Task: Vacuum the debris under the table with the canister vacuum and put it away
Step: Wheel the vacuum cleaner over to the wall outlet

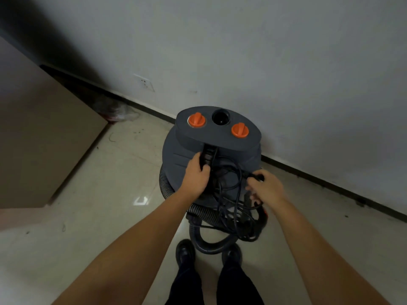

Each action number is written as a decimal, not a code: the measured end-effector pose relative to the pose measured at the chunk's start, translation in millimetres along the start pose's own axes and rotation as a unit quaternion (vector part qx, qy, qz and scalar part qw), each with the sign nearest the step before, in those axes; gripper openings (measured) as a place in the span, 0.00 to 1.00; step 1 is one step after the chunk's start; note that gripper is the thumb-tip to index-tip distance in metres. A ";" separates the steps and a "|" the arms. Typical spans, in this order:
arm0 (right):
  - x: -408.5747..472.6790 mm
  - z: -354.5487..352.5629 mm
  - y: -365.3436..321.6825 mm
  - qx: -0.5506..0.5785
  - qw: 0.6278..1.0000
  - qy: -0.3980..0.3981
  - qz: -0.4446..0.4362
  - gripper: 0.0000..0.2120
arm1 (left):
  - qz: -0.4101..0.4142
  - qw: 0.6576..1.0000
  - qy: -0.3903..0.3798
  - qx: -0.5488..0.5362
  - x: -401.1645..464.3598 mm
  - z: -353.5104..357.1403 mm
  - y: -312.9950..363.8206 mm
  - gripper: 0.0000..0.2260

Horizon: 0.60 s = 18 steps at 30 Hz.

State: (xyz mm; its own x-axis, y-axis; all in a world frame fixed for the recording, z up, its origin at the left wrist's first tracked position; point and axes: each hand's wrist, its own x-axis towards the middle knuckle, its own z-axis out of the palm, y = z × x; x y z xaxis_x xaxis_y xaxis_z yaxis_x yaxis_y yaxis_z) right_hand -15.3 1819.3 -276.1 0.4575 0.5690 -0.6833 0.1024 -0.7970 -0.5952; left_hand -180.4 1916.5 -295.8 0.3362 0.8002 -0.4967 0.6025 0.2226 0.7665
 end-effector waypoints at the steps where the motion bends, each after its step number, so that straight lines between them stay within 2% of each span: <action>1: -9.4 -12.1 -7.5 -0.016 1.000 -0.007 -0.007 0.05 | 0.030 0.999 0.017 0.038 -12.3 0.6 -3.3 0.28; 3: -32.0 -37.1 -27.1 -0.047 0.997 -0.050 -0.029 0.04 | 0.091 0.984 -0.010 0.155 -39.7 2.1 -5.5 0.37; 4: -45.7 -47.9 -39.6 -0.058 0.994 -0.089 -0.041 0.05 | 0.112 0.974 -0.058 0.186 -52.6 2.0 -2.2 0.39; 5: -60.7 -55.9 -52.9 -0.060 0.988 -0.133 -0.048 0.05 | 0.117 0.969 -0.110 0.187 -66.3 4.1 5.6 0.37; 6: -76.0 -62.1 -66.7 -0.063 0.981 -0.173 -0.055 0.04 | 0.115 0.973 -0.123 0.158 -82.3 4.0 16.5 0.28; 7: -91.5 -66.3 -80.6 -0.075 0.974 -0.204 -0.065 0.04 | 0.113 0.983 -0.107 0.102 -97.3 1.0 28.4 0.14; 8: -106.6 -68.8 -94.7 -0.093 0.967 -0.224 -0.079 0.04 | 0.095 0.989 -0.106 0.048 -106.6 -8.1 38.6 0.12; 9: -120.9 -69.6 -109.2 -0.107 0.961 -0.238 -0.095 0.04 | 0.085 0.991 -0.102 0.003 -116.4 -17.4 51.1 0.18; 10: -134.9 -69.1 -123.6 -0.111 0.956 -0.246 -0.112 0.04 | 0.097 0.985 -0.140 -0.017 -128.9 -30.2 60.1 0.17; 11: -147.9 -66.8 -137.7 -0.101 0.953 -0.255 -0.128 0.04 | 0.063 0.985 -0.147 -0.067 -141.7 -45.8 70.7 0.13; 13: -170.5 -57.3 -165.4 -0.061 0.948 -0.271 -0.154 0.04 | 0.051 0.979 -0.148 -0.131 -159.6 -86.4 79.5 0.08; 16: -202.7 -33.4 -203.6 -0.010 0.937 -0.294 -0.189 0.07 | 0.077 0.972 -0.150 -0.164 -185.9 -156.4 88.4 0.06; 18: -221.9 -13.5 -224.1 0.017 0.927 -0.308 -0.211 0.09 | 0.075 0.968 -0.163 -0.176 -202.1 -201.6 91.2 0.10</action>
State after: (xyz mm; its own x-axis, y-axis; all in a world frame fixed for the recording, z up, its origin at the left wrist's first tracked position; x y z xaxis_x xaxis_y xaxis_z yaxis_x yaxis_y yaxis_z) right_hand -127.8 1868.8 14.6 -0.2100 0.8448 -0.4922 0.1248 -0.4762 -0.8705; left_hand -339.4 1887.3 -43.4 0.6463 0.6326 -0.4266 0.2646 0.3385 0.9030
